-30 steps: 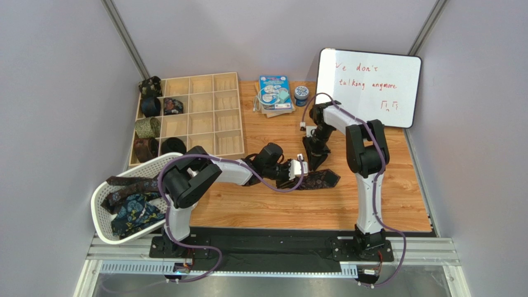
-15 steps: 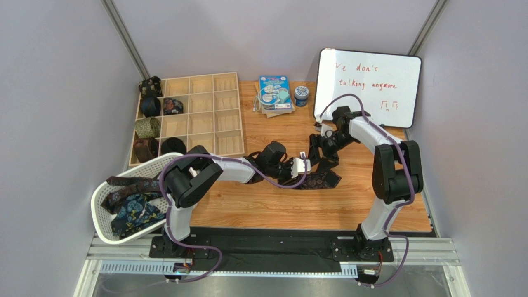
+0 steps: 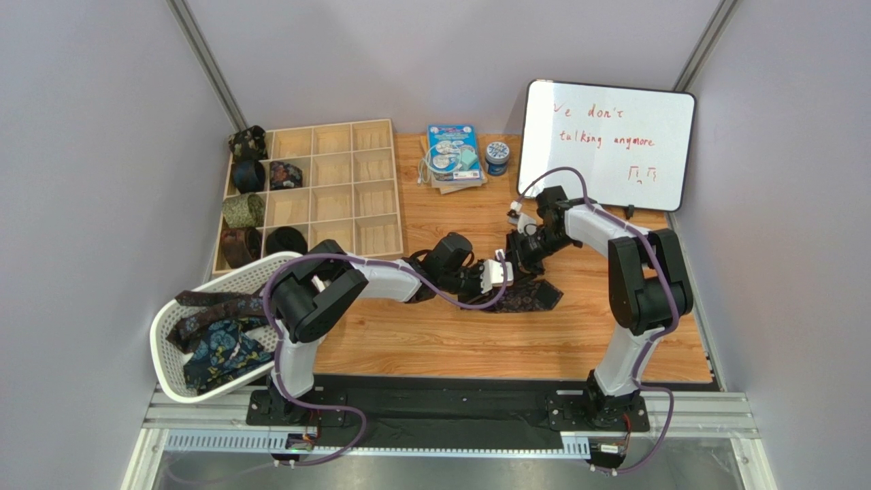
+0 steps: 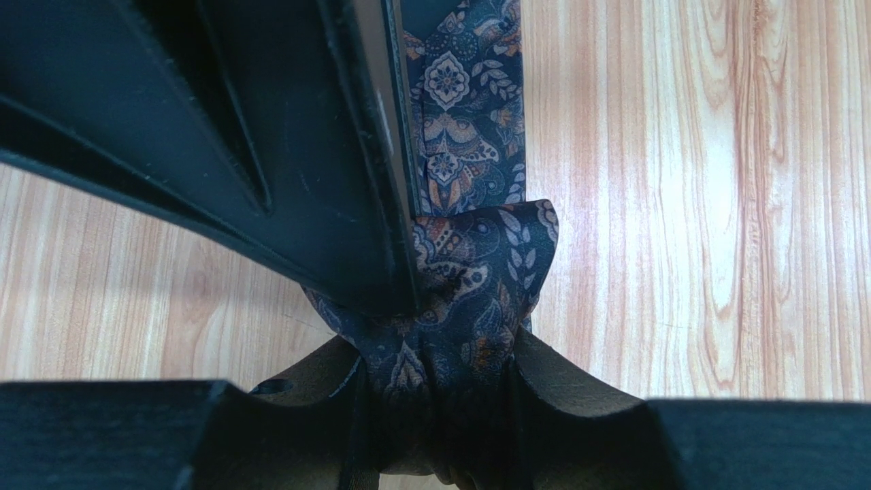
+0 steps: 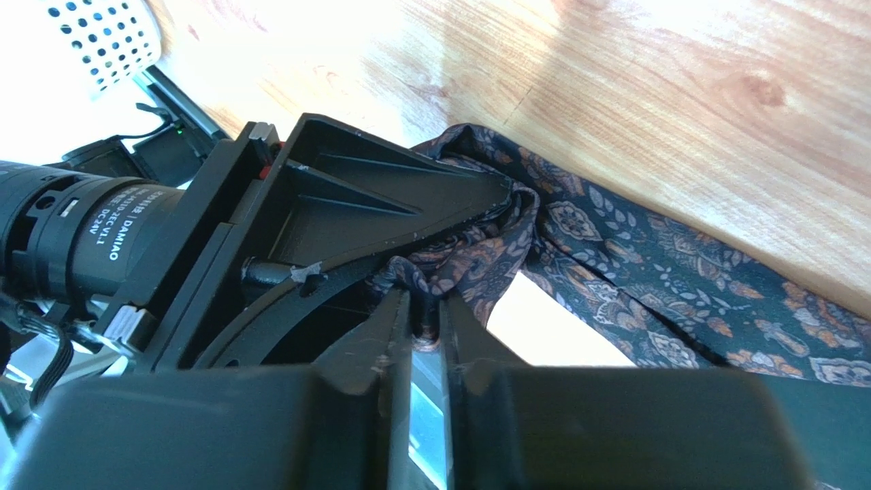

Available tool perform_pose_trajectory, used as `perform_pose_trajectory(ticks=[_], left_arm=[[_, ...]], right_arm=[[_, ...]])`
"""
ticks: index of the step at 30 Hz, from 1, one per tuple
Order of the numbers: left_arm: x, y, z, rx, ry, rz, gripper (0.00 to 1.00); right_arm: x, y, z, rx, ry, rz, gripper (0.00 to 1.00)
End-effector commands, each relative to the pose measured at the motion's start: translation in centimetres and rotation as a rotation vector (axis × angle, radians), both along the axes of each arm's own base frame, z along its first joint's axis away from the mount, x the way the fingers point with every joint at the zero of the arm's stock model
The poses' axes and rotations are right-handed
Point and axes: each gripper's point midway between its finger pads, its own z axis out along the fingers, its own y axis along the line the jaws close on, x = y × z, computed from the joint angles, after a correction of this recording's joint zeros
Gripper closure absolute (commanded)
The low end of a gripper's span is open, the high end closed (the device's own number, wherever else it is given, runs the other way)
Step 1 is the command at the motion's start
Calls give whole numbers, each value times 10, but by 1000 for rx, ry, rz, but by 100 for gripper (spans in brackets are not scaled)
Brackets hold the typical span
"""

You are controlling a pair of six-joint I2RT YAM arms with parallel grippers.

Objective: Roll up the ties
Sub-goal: Roll the tie at the center of the board.

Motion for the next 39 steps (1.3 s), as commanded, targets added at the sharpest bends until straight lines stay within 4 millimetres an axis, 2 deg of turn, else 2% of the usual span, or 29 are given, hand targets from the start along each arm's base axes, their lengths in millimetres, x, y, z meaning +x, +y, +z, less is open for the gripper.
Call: perform_pose_trajectory(ticks=[1,4,5,6,9,13,16,17,22,24,25,30,31,36,39], left_arm=[[-26,47,-63,234,148,50,66],[-24,44,-59,221,159,64,63],[-23,43,-57,215,161,70,60],[-22,40,-52,202,159,74,52],[-22,34,-31,127,164,83,40],[-19,21,1,22,164,94,35],[-18,15,16,-33,170,98,32],[-18,13,18,-42,174,105,28],[-15,5,24,-88,182,111,26],[-11,-2,29,-121,191,124,25],[-11,-3,30,-128,195,126,17],[-1,-15,40,-200,217,184,14],[0,-17,42,-211,233,200,1],[4,-31,33,-216,230,239,1],[7,-38,26,-228,266,261,4]], right_arm=[[1,-14,-24,-95,-26,22,100],[-1,-24,-30,-150,-33,25,100],[-1,-27,-32,-166,-38,26,100],[0,-29,-33,-183,-47,24,100],[5,-43,-43,-276,-72,18,100],[12,-55,-49,-357,-98,10,100],[17,-63,-53,-413,-111,2,100],[18,-65,-53,-428,-115,-3,100],[24,-74,-60,-506,-123,-26,100],[26,-73,-63,-531,-122,-34,100],[26,-72,-64,-533,-118,-38,100],[33,-69,-69,-555,-122,-48,100],[32,-69,-70,-556,-117,-49,100],[31,-67,-75,-554,-97,-53,100],[28,-65,-77,-548,-81,-62,100]])
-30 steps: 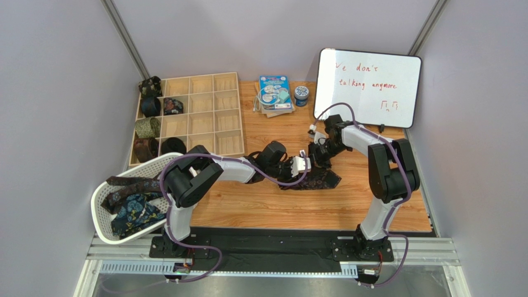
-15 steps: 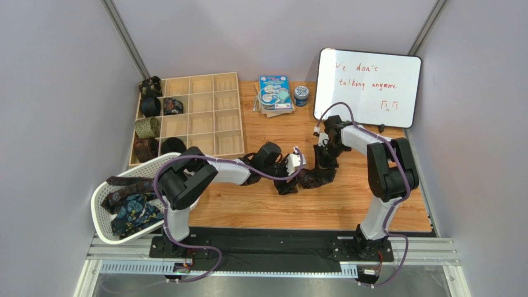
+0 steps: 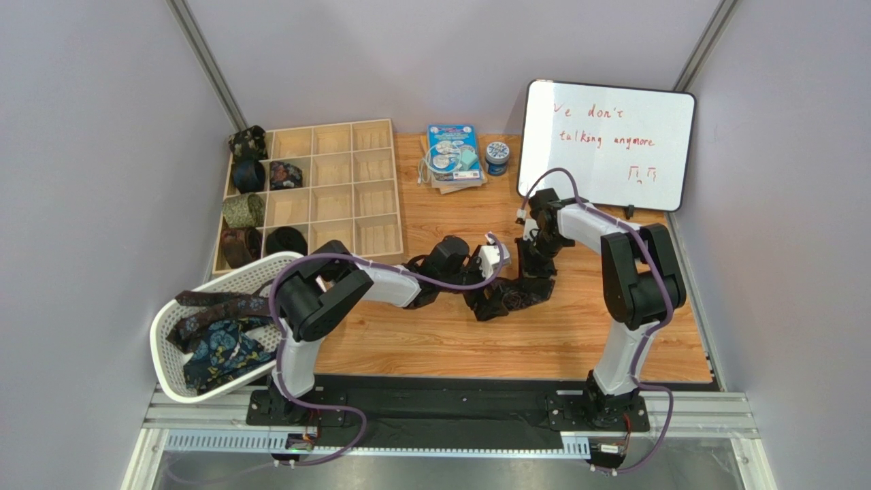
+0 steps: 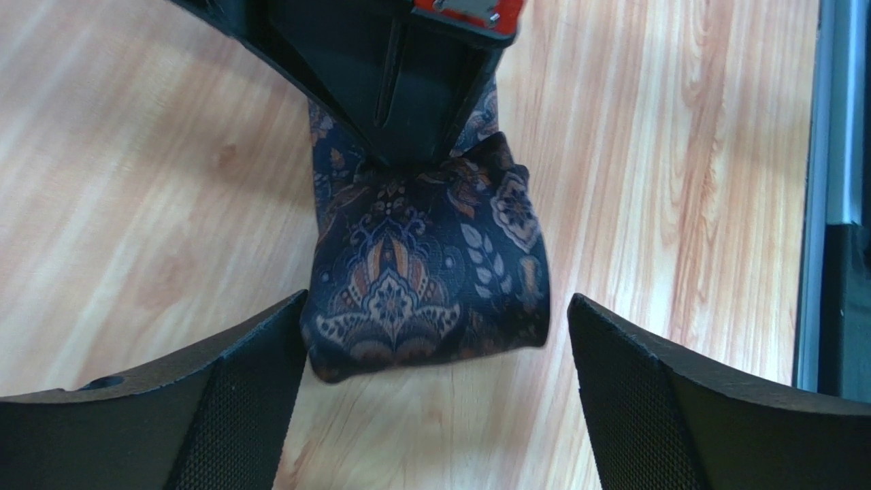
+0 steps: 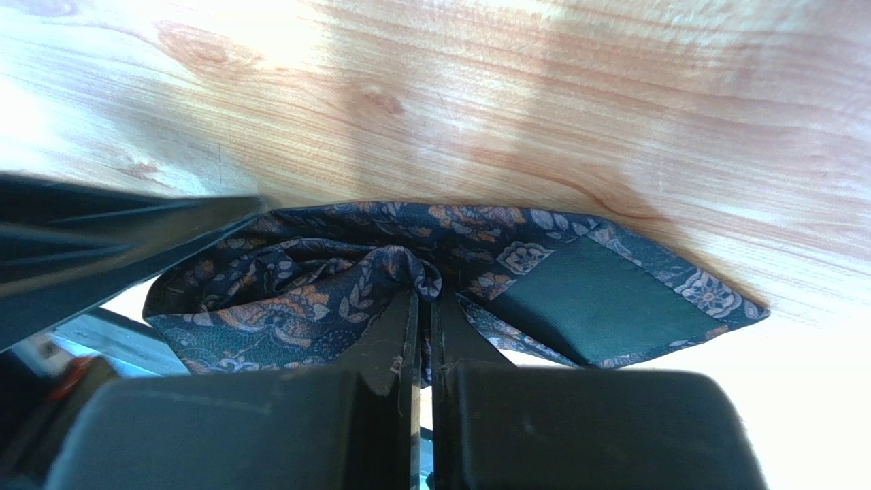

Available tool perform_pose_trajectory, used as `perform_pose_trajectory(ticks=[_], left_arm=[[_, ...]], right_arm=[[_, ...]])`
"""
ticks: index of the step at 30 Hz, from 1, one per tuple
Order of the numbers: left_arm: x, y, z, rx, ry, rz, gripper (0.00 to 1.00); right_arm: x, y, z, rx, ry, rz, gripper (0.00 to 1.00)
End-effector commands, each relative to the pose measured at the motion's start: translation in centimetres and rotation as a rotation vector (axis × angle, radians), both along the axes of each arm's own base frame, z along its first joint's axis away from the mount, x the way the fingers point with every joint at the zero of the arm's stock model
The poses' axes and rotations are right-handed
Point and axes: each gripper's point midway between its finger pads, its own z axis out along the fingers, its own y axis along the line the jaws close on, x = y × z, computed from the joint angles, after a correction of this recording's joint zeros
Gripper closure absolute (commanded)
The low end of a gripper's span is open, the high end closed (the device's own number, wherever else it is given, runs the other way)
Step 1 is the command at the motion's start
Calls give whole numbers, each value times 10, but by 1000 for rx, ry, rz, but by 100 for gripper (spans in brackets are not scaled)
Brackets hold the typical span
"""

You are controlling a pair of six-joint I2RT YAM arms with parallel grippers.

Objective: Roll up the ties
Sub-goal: Roll the tie at the center of the board.

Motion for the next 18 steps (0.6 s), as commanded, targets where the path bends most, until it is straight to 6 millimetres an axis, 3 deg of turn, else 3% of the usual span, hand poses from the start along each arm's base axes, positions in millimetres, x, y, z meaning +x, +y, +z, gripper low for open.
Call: perform_pose_trajectory(ticks=[1,6,11,14,18], left_arm=[[8,-21,3,-67,29,44,8],[8,-27,-8,-35,-20,54,21],[11,-16,-25,55,-59,68,30],[11,-4,-38,136,-75,81,41],[10,18,-59,280,-162,30,70]], right_arm=[[18,-10,-28,-96,-54,-22,100],[20,2,-24,-36,-58,-36,100],[22,18,-21,46,-50,-72,100],[24,24,-17,84,-48,-73,100],[23,25,0,128,-40,-32,91]])
